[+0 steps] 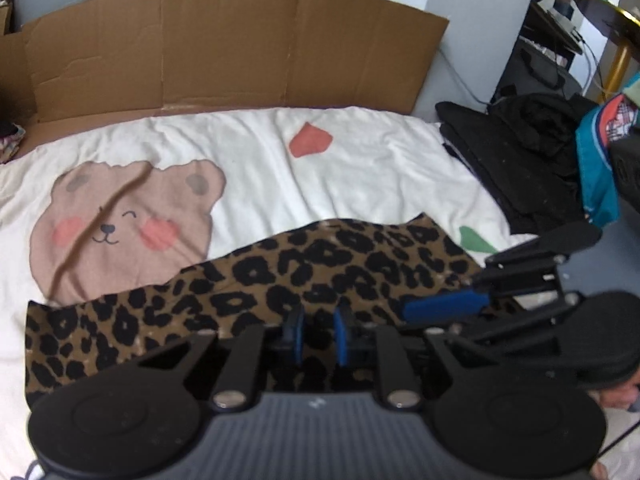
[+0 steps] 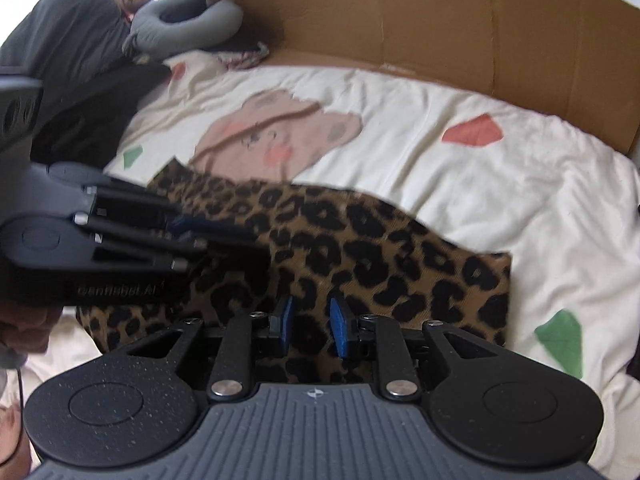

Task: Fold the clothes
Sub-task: 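Press the folded garment flat with the right gripper while the left gripper presses beside it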

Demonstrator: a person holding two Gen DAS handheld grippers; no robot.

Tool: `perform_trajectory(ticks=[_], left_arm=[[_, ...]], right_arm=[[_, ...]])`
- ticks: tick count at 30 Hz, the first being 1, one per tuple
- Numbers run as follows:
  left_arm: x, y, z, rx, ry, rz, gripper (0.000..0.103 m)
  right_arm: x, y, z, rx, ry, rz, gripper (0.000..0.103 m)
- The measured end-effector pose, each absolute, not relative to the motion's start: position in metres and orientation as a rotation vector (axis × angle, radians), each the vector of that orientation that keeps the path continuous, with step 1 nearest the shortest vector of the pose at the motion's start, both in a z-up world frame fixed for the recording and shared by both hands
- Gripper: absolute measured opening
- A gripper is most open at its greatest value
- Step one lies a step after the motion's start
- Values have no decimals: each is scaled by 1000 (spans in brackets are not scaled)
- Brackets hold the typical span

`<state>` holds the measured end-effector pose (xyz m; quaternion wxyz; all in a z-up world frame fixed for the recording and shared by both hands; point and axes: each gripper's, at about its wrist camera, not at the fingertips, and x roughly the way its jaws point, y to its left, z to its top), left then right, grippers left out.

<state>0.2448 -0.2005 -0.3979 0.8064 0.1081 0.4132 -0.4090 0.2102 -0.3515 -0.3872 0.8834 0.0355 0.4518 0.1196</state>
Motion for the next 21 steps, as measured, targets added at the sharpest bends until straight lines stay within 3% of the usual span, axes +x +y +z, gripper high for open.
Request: perform_trajectory(ticks=[2, 21], left_arm=[[247, -201, -400, 242, 885, -873, 11], [254, -201, -411, 255, 902, -887, 9]], right_arm=[[207, -352, -391, 57, 945, 244, 27], [155, -416, -383, 107, 971, 97, 27]])
